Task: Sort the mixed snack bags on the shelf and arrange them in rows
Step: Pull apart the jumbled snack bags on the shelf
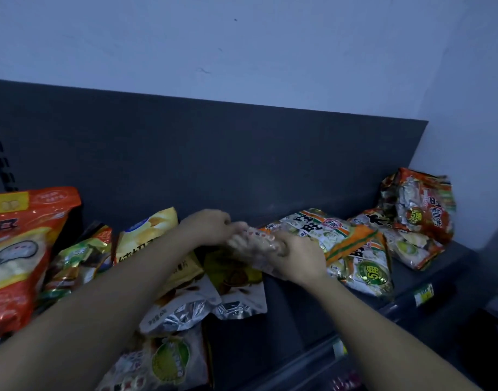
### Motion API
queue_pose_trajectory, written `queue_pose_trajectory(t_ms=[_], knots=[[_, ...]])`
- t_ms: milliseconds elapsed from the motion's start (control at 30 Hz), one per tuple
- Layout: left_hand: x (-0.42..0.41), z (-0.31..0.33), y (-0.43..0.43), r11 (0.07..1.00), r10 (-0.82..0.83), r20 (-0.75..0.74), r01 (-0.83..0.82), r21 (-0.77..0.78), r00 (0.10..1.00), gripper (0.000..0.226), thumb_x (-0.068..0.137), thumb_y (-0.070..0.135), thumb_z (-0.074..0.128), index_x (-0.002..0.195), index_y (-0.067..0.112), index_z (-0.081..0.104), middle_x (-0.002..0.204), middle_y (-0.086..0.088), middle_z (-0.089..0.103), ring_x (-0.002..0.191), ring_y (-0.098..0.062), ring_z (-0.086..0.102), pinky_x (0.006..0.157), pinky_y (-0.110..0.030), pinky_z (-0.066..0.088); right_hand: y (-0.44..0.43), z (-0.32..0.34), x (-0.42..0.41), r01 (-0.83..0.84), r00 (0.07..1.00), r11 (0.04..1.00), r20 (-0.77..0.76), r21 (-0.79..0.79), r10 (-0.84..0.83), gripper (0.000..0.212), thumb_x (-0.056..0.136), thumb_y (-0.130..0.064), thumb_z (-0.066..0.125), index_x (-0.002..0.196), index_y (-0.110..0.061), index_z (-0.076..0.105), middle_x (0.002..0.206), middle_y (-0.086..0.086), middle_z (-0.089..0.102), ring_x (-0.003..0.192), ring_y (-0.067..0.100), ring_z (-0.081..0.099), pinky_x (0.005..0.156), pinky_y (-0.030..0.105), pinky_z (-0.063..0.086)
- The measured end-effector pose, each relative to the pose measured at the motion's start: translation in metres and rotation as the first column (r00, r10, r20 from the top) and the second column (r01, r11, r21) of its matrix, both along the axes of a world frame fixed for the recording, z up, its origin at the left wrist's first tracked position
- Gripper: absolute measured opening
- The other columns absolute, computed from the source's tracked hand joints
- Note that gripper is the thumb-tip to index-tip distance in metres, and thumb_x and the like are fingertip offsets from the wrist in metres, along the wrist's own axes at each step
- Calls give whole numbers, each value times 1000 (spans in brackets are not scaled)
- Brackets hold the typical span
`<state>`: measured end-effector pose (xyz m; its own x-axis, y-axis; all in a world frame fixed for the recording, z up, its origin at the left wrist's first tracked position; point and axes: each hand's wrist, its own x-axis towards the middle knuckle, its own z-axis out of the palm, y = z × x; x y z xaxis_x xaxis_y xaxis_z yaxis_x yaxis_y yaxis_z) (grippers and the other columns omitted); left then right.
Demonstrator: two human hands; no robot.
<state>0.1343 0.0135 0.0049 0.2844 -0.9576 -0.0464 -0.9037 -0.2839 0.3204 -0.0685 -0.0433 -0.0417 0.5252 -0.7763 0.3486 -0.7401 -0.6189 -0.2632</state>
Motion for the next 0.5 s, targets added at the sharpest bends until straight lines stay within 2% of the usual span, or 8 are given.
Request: queue_pose_trajectory(t_ms=[100, 167, 233, 333, 400, 467, 500], knots=[[-6, 6, -9, 939, 122, 175, -56, -340, 977, 61, 93, 65, 32, 134, 24, 50, 135, -2, 52, 127, -22, 44, 107, -48, 30, -8, 14, 0, 36, 985, 994, 162, 100, -52, 39, 84, -50, 62, 119, -34, 64, 105, -6, 69, 100, 21, 63, 70, 29, 45], [-11, 12, -12, 811, 188, 220, -25, -584, 957, 58, 95, 58, 36, 139, 22, 45, 142, -3, 45, 136, -21, 33, 114, -53, 15, -13, 20, -1, 35, 967, 987, 246, 154, -73, 36, 81, -47, 64, 115, -33, 67, 101, -8, 69, 97, 18, 63, 72, 29, 48], [-17, 18, -12, 671, 228, 231, 20, -741, 946, 57, 94, 54, 41, 140, 19, 44, 146, -8, 39, 140, -24, 27, 114, -56, 9, -18, 24, -2, 24, 948, 978, 306, 207, -88, 33, 77, -48, 65, 107, -34, 68, 94, -12, 68, 91, 14, 63, 68, 29, 47], [-26, 21, -13, 549, 257, 190, 18, -836, 948, 64, 91, 50, 44, 145, 16, 34, 153, -14, 26, 143, -30, 20, 113, -58, 8, -24, 34, -5, -39, 888, 951, 448, 307, -108, 33, 66, -55, 62, 88, -31, 69, 78, -13, 68, 79, 13, 64, 65, 33, 51], [-34, 22, -13, 516, 262, 108, -44, -855, 959, 69, 92, 49, 46, 149, 17, 25, 156, -15, 18, 144, -31, 15, 113, -56, 8, -28, 38, -8, -131, 801, 920, 586, 370, -122, 19, 68, -42, 66, 80, -28, 71, 75, -8, 71, 78, 16, 67, 70, 40, 56], [-43, 23, -13, 500, 247, 4, -123, -857, 969, 75, 93, 51, 46, 152, 17, 15, 158, -15, 11, 145, -31, 12, 114, -54, 11, -28, 44, -11, -195, 735, 908, 668, 371, -115, 4, 70, -31, 66, 70, -27, 69, 68, -8, 68, 73, 18, 66, 65, 36, 51], [-48, 23, -15, 516, 196, -83, -174, -839, 977, 80, 93, 53, 47, 153, 16, 9, 159, -14, 7, 146, -30, 10, 115, -52, 13, -28, 47, -13, -213, 713, 914, 694, 344, -95, 6, 69, -31, 65, 66, -26, 66, 63, -10, 63, 68, 17, 62, 61, 34, 46]])
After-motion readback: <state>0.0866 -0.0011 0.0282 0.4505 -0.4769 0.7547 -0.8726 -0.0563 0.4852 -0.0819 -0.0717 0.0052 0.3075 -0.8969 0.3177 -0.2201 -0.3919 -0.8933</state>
